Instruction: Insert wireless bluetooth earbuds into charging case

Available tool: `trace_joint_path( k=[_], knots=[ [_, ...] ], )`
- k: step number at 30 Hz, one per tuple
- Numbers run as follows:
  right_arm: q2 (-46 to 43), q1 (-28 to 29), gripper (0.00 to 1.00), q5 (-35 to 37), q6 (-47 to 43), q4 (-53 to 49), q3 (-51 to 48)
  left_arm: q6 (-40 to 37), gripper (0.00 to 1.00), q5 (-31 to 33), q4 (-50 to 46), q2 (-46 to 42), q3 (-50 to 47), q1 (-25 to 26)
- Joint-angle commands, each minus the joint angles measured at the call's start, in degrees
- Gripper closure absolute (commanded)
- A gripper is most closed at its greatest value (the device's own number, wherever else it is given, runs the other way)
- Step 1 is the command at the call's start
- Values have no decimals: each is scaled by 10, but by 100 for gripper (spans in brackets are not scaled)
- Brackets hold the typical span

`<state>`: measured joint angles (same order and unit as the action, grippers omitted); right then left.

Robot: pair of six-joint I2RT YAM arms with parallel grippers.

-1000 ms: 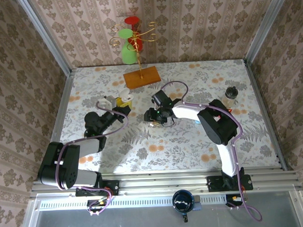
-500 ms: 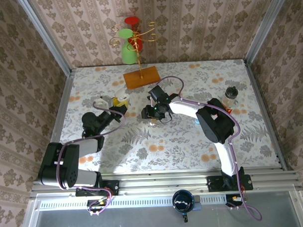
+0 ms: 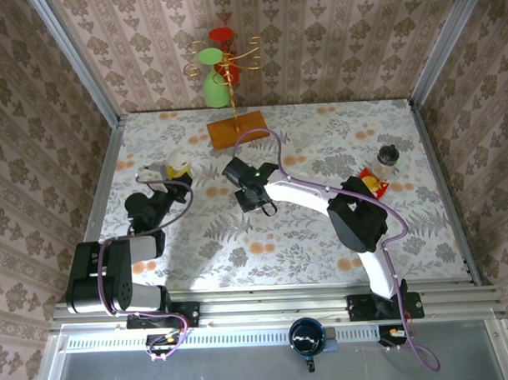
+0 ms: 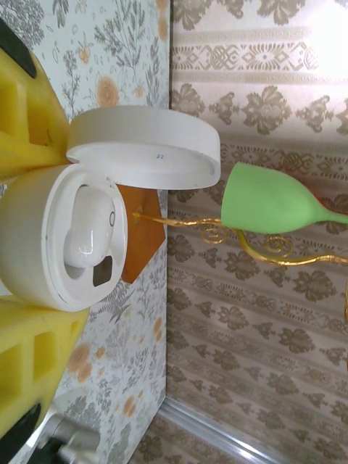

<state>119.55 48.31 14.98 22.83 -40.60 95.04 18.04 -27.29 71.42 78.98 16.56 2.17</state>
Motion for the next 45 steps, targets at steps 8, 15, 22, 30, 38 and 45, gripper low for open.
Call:
trace_joint_path(
  k=[8,15,22,30,38,45],
  knots=[
    [98,71,49,191,-36,-144,139,19,76,59,17,-37,-29,-31],
    [147,82,50,223,-56,-168,190,12,76,62,-3,-60,-37,-34],
    [173,81,54,237,-64,-178,207,13,76,59,-5,-64,-37,-34],
    [186,75,59,239,-66,-182,208,18,76,55,2,-58,-36,-34],
    [189,71,66,241,-64,-185,197,21,76,52,1,-58,-35,-34],
    [192,70,68,230,-56,-192,194,24,76,50,10,-49,-34,-34]
  ],
)
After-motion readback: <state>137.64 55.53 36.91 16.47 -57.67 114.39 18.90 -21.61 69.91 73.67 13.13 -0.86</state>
